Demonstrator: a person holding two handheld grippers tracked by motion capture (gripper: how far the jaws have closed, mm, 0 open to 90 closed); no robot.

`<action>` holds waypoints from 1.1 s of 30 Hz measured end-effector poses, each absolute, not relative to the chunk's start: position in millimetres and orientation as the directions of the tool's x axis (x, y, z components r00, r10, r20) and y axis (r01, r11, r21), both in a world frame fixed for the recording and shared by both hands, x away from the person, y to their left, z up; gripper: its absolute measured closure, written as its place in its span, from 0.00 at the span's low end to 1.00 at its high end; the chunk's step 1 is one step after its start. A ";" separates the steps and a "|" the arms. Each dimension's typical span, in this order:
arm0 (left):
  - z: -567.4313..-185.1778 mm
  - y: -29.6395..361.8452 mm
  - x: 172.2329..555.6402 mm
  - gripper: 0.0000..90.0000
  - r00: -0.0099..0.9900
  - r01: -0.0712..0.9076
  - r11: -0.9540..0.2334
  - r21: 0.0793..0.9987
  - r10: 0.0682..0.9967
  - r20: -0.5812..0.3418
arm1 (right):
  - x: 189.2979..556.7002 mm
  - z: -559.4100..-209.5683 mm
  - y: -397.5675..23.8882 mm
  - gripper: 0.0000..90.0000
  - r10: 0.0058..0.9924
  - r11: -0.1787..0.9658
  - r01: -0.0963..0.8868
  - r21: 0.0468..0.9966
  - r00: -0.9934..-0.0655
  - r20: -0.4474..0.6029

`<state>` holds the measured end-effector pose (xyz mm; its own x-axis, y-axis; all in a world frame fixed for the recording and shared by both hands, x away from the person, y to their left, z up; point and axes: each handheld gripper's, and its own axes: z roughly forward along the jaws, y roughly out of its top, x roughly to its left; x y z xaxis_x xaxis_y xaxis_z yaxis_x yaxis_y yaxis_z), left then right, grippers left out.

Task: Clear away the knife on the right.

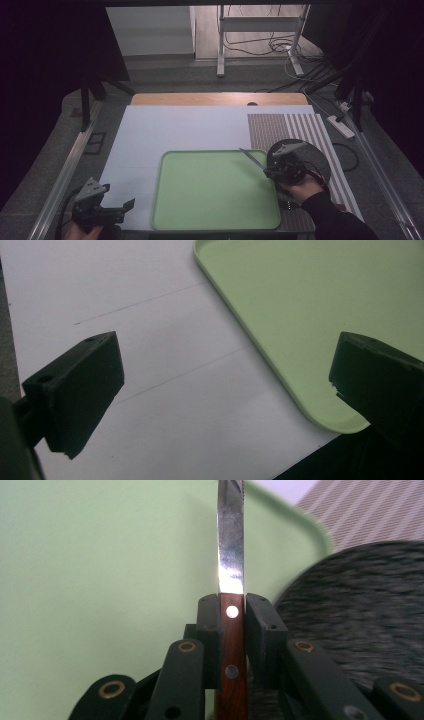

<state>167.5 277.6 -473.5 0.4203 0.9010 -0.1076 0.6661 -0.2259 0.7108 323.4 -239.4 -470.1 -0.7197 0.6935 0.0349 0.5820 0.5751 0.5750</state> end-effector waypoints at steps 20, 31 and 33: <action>-473.6 276.7 167.9 0.02 0.418 0.669 -0.230 0.707 0.903 -0.102 | 293.7 -478.2 -197.3 0.86 0.597 0.659 0.512 0.551 -0.802 0.031; -473.6 276.3 167.7 0.02 0.421 0.667 -0.235 0.707 0.902 -0.098 | 298.4 -492.6 -191.7 0.86 0.601 0.694 0.516 0.502 -0.800 -0.008; -473.5 276.1 167.6 0.02 0.422 0.667 -0.236 0.707 0.902 -0.097 | 299.8 -499.3 -188.5 0.86 0.591 0.712 0.517 0.475 -0.807 -0.008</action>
